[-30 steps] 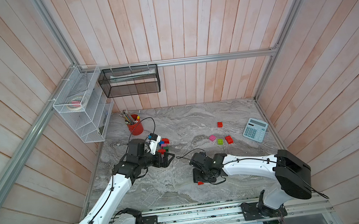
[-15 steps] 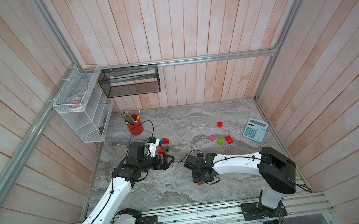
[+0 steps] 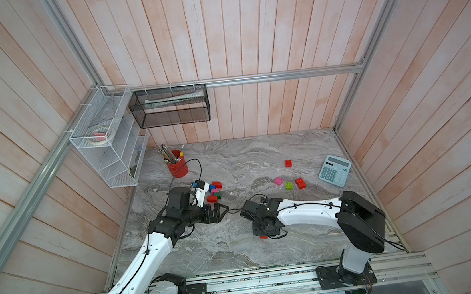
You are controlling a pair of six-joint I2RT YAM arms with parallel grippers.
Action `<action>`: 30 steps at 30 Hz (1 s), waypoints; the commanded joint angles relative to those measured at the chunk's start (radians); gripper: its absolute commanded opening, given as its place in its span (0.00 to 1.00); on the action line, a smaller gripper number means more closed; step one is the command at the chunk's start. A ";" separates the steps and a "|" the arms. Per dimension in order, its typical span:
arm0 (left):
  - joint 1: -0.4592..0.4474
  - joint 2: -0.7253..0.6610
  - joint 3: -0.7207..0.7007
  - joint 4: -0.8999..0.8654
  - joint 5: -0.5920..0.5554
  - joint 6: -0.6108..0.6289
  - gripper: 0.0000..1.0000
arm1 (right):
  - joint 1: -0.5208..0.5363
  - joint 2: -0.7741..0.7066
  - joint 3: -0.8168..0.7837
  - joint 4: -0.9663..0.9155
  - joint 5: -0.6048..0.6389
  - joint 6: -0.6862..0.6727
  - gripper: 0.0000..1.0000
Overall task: Assemble the letter s with lego
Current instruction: Pick up the lego brick from the center of the board, then place the lego brick at the center of the board.
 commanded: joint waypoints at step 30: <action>0.103 -0.013 -0.035 -0.012 0.025 -0.033 1.00 | -0.255 0.452 0.619 -0.200 -0.102 0.495 0.36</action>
